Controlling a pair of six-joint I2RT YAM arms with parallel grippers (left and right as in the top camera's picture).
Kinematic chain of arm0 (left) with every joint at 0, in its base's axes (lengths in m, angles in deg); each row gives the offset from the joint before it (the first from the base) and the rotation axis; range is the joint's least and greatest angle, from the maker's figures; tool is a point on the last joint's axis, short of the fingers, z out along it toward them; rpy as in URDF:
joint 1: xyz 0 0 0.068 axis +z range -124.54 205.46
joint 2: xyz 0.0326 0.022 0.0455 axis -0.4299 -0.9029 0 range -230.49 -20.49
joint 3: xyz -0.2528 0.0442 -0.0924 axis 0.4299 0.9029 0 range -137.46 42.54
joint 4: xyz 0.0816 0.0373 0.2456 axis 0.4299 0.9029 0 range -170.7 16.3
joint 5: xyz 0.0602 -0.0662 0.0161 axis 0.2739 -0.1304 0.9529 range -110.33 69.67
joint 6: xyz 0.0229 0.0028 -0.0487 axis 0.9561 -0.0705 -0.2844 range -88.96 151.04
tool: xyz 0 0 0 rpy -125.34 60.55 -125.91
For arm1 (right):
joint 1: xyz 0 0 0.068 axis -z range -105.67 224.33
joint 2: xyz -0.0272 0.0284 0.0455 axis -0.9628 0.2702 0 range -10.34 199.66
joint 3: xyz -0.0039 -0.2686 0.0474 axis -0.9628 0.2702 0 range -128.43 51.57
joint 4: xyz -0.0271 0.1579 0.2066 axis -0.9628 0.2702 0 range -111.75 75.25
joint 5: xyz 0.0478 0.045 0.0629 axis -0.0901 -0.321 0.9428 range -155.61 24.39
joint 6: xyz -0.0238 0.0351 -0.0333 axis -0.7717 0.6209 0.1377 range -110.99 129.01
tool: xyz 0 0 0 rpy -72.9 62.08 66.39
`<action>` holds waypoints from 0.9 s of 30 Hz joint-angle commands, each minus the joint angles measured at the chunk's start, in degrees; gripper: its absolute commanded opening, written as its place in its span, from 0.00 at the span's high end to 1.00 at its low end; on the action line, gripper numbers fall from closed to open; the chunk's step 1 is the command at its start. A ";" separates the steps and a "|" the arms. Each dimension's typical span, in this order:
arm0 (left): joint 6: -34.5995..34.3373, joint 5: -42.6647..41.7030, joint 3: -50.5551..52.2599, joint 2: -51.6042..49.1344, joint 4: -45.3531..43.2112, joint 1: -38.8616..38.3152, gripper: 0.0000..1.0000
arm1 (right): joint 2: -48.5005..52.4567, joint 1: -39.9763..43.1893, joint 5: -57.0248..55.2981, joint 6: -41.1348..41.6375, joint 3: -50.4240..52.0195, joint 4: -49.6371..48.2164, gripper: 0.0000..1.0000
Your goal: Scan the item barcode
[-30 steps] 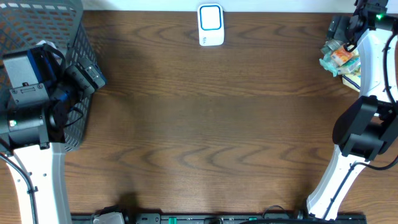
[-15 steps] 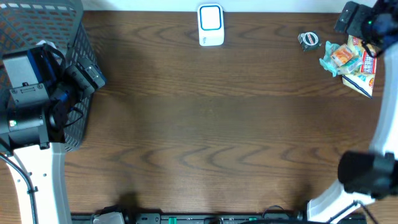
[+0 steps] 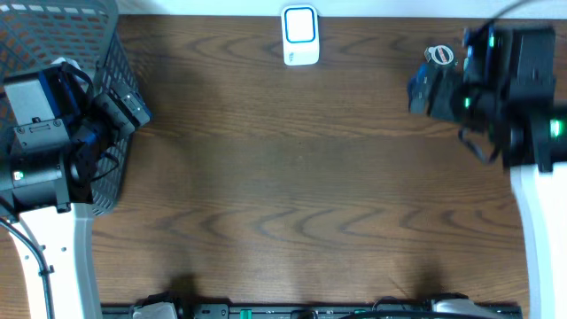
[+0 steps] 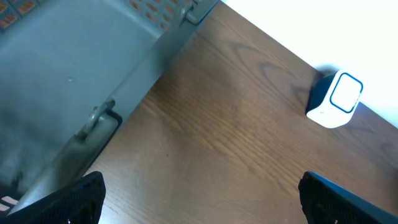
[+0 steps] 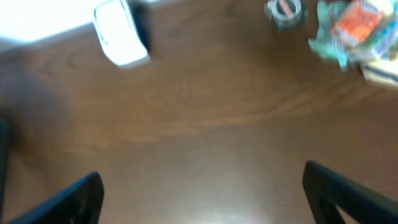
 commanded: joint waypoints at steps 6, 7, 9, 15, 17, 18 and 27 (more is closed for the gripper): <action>0.74 0.55 -0.04 -0.02 0.07 0.26 0.02 | -23.87 -0.52 -0.28 0.59 26.67 -8.07 0.01; 0.74 0.55 -0.04 -0.02 0.07 0.26 0.02 | -24.52 -0.52 -0.28 0.59 27.54 -7.93 0.01; 0.74 0.55 -0.04 -0.02 0.07 0.26 0.02 | -25.77 -0.52 -0.28 0.59 30.12 -6.51 0.01; 0.74 0.55 -0.04 -0.02 0.07 0.26 0.02 | -24.81 -0.52 1.92 1.27 30.95 1.57 0.01; 0.74 0.55 -0.04 -0.02 0.09 0.26 0.02 | -24.41 -0.52 2.03 1.22 30.95 4.22 0.01; 0.74 0.55 -0.04 -0.02 0.07 0.26 0.02 | -24.35 -0.52 2.03 1.22 30.95 4.66 0.01; 0.74 0.55 -0.04 -0.02 0.07 0.26 0.02 | -24.33 -0.50 -0.13 1.18 30.95 9.44 0.01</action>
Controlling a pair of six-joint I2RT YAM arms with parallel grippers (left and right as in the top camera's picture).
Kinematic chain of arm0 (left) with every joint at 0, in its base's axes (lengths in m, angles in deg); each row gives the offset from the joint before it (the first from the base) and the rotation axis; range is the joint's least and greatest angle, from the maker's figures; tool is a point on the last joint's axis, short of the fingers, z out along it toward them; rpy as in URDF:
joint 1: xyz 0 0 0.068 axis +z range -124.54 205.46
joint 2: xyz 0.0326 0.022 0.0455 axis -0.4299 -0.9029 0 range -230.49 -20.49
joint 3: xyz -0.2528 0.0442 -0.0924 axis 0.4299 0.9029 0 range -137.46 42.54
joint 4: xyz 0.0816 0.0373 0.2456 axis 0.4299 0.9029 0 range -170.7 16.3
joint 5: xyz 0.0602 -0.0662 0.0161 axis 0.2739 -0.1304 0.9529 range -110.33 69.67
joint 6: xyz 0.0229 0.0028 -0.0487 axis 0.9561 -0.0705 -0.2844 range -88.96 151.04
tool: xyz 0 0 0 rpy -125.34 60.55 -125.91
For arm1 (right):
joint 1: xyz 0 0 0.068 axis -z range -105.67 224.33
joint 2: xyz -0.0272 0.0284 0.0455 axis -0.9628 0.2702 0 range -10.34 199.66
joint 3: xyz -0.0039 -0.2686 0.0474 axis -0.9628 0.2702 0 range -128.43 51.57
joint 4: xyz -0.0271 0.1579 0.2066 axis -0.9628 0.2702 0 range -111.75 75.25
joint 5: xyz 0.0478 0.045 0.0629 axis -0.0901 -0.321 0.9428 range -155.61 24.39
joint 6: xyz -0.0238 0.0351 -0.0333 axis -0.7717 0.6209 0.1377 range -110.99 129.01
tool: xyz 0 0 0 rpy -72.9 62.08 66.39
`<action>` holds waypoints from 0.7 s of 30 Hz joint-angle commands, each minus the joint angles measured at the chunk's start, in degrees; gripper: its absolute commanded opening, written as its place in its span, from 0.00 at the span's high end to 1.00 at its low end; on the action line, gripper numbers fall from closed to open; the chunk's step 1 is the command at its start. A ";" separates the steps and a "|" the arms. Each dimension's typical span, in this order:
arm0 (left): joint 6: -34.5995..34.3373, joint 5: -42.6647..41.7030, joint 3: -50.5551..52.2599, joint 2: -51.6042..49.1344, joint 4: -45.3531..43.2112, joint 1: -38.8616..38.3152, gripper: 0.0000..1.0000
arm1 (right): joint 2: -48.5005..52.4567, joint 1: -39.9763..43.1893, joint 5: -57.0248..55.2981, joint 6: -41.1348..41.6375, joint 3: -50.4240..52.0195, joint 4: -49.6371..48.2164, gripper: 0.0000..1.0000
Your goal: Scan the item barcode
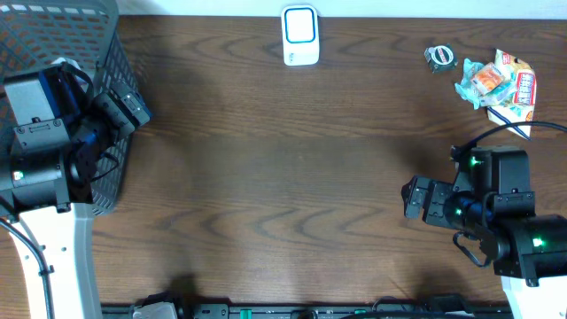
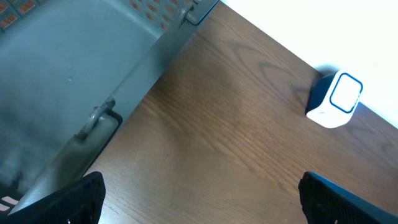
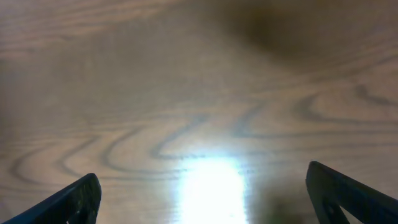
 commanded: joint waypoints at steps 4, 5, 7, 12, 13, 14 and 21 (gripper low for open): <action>0.74 0.55 -0.04 -0.02 0.15 0.24 0.02 | -0.09 -0.22 -2.23 0.59 0.00 0.61 0.01; 0.74 0.55 -0.04 -0.02 0.15 0.24 0.02 | -0.09 -0.22 -2.23 0.59 0.00 0.59 0.01; 0.74 0.55 -0.04 -0.02 0.15 0.24 0.02 | -0.09 -0.24 -2.40 0.31 0.00 0.55 0.01; 0.74 0.55 -0.04 -0.02 0.15 0.24 0.02 | -0.87 -0.66 -2.38 -2.21 0.39 -1.14 0.01; 0.74 0.55 -0.04 -0.02 0.15 0.24 0.02 | -1.16 -0.66 -2.32 -2.91 0.52 -1.66 0.01; 0.74 0.55 -0.07 -0.02 0.15 0.24 0.02 | -1.79 -0.66 -2.19 -3.76 0.81 -2.69 0.01; 0.74 0.55 -0.04 -0.02 0.17 0.24 0.02 | -11.45 -0.57 -1.97 -6.16 8.90 -15.17 0.01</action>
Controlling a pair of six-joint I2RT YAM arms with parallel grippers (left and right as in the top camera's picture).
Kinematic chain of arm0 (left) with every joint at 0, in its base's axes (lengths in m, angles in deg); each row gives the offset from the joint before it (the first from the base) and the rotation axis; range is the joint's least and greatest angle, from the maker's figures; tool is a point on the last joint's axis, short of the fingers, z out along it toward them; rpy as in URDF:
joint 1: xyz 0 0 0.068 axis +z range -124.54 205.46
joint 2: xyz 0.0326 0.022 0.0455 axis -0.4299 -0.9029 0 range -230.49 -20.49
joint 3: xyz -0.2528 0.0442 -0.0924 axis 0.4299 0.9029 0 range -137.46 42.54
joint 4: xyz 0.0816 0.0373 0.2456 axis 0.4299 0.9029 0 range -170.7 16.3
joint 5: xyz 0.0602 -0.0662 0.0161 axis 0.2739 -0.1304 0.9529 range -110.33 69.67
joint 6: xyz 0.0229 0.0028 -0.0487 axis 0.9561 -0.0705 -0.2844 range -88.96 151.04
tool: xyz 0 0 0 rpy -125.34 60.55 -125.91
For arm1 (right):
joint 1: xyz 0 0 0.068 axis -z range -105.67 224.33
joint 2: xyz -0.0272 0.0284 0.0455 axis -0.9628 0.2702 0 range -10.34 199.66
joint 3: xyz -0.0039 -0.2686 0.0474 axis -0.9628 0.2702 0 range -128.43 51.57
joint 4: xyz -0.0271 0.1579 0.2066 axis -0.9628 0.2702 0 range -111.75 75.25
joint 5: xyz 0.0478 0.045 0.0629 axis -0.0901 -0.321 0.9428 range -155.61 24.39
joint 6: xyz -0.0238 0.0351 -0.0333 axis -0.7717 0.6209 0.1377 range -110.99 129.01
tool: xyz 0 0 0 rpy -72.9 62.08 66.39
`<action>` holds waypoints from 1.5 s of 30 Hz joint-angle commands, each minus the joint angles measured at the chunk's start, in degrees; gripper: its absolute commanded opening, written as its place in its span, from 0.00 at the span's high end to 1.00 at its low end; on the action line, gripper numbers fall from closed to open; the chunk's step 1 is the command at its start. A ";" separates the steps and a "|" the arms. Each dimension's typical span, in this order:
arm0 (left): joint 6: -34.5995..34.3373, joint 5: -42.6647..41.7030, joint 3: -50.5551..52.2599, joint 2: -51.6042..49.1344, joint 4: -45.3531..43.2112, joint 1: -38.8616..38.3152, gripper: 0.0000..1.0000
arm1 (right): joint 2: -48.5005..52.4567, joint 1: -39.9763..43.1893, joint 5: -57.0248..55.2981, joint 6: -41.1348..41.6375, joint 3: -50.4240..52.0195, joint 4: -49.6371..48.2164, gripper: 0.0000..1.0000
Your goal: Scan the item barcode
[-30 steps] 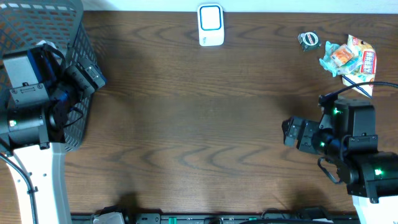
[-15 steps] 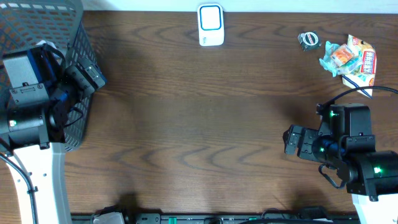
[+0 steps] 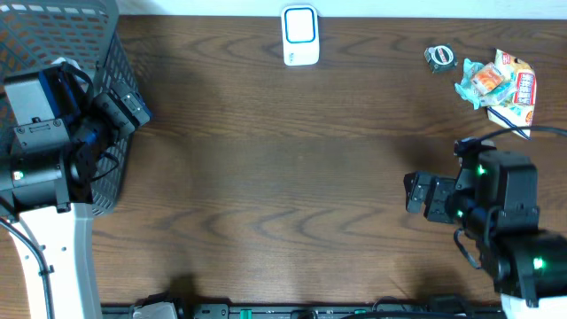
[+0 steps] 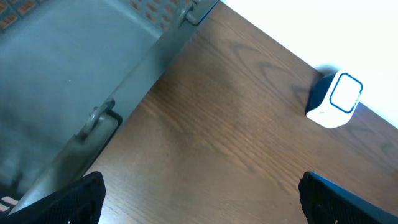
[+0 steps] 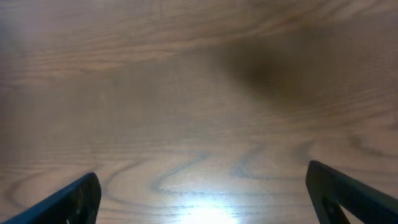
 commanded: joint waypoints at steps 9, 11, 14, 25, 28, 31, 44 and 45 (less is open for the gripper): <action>0.74 0.55 -0.04 0.00 0.15 0.24 0.02 | -28.87 -0.33 -0.50 -8.35 27.32 -25.51 0.01; 0.74 0.55 -0.07 0.00 0.15 0.24 0.02 | -33.14 -0.33 -0.50 -9.46 31.52 -29.59 0.01; 0.74 0.55 -0.04 0.00 0.15 0.24 0.02 | -37.99 -0.22 -0.50 -10.49 36.39 -33.86 0.01; 0.74 0.55 -0.04 0.00 0.15 0.24 0.02 | -47.34 2.36 7.13 -21.35 50.56 -53.88 0.01; 0.74 0.55 -0.04 0.00 0.15 0.24 0.02 | -47.32 3.19 6.75 -21.33 53.94 -59.98 0.01; 0.74 0.55 -0.07 0.00 0.17 0.24 0.02 | -47.32 3.54 6.64 -21.09 56.98 -64.78 0.01; 0.74 0.55 -0.04 0.00 0.17 0.24 0.02 | -47.34 3.58 -8.46 -11.91 58.34 -56.50 0.01; 0.74 0.55 -0.04 0.00 0.15 0.24 0.02 | -47.34 3.58 -8.46 -11.96 58.34 -56.48 0.01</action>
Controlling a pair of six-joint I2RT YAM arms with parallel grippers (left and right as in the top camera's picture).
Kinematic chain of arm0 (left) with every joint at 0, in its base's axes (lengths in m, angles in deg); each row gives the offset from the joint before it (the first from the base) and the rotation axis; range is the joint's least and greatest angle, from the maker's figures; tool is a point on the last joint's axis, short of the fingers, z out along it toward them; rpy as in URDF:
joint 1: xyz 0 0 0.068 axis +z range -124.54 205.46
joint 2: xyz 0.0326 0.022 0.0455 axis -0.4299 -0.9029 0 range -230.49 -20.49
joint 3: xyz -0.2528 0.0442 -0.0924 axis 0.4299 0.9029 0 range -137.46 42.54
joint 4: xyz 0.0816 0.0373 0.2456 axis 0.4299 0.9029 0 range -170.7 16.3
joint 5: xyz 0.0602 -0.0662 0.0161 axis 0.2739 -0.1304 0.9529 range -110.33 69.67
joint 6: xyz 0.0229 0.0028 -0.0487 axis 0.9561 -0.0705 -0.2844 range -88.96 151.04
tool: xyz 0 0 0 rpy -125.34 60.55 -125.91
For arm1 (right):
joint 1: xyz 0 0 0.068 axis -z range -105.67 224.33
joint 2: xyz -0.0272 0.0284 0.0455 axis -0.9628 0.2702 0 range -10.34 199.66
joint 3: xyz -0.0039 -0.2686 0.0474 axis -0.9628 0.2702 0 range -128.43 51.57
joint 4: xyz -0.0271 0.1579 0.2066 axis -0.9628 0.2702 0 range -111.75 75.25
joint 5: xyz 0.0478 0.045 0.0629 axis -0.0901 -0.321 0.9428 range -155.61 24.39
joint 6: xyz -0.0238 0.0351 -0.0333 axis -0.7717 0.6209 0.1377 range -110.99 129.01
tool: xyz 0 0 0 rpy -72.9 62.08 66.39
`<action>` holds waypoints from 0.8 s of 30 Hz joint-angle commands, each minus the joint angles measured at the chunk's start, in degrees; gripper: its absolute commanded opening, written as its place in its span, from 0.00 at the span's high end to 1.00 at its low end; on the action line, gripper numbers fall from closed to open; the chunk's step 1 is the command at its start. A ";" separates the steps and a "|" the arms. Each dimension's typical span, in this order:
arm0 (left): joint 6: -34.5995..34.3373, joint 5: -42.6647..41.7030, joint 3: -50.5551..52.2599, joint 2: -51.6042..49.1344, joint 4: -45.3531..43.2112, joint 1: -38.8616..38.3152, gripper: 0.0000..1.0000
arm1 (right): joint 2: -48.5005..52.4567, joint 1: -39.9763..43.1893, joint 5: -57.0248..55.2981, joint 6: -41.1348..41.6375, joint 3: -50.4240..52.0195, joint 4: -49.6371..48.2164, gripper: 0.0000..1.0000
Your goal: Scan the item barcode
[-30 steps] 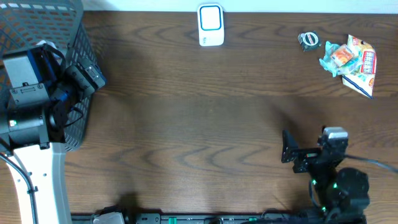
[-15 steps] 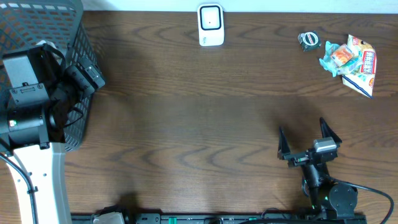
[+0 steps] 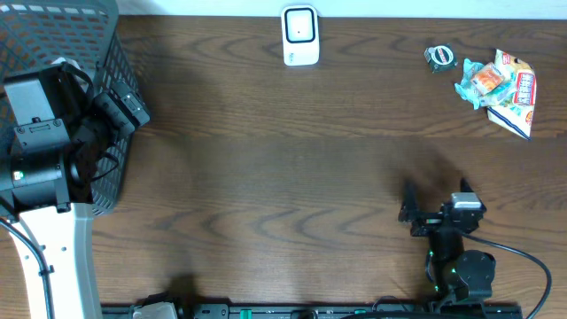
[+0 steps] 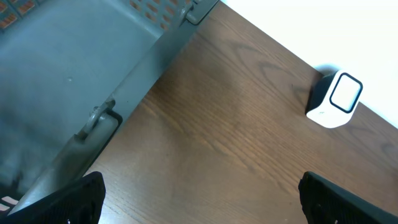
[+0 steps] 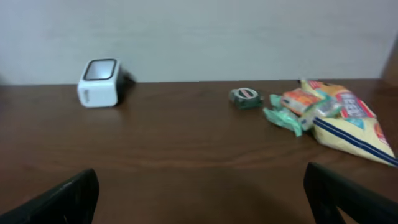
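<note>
The white barcode scanner [image 3: 300, 35] stands at the table's back edge; it also shows as the scanner [image 5: 99, 82] and the scanner [image 4: 334, 99], its window rim dark. At the back right lie a green tape roll [image 3: 438, 57], a green and orange snack packet [image 3: 478, 81] and a yellow packet with blue stripes [image 5: 348, 127]. My right gripper [image 5: 202, 205] is open and empty, low at the front right of the table and facing the back wall; overhead it is the right gripper [image 3: 412, 213]. My left gripper [image 4: 202, 202] is open and empty beside the basket.
A grey mesh basket [image 3: 106, 53] stands at the far left, its wall [image 4: 93, 68] filling the left wrist view's left half. The left arm [image 3: 44, 133] hangs over it. A white wall [image 5: 199, 31] rises behind the table.
My right arm was over the mid-right of the table, looking down on bare wood; now it sits low at the front edge, looking level across the table. The scanner's window rim has gone from blue to dark.
My right gripper was open and empty near the tape roll and packets at the back right. Then it was over bare wood at the front right, at two moments. Now it is low by the front edge. The left arm and the items have not moved.
</note>
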 commanded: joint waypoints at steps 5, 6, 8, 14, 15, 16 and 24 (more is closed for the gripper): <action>0.74 0.55 -0.04 0.00 0.13 0.24 0.02 | -0.42 0.52 -2.34 -0.11 0.09 0.37 0.01; 0.74 0.55 -0.07 0.00 0.13 0.24 0.02 | -0.42 0.48 -1.95 -0.11 0.09 0.42 0.01; 0.74 0.55 -0.04 0.00 0.13 0.24 0.03 | -0.42 0.50 -1.81 -0.09 0.09 0.44 0.01; 0.74 0.55 -0.04 0.00 0.13 0.24 0.02 | -0.42 0.50 0.33 -5.27 0.13 0.74 0.01; 0.74 0.55 -0.04 0.00 0.13 0.24 0.02 | -0.42 0.50 0.31 -5.70 0.13 0.72 0.01; 0.74 0.55 -0.04 0.00 0.15 0.24 0.02 | -0.42 0.50 0.22 -5.68 0.13 0.70 0.01; 0.74 0.55 -0.07 0.00 0.13 0.24 0.02 | -0.42 0.09 -0.13 -2.58 0.13 0.72 0.01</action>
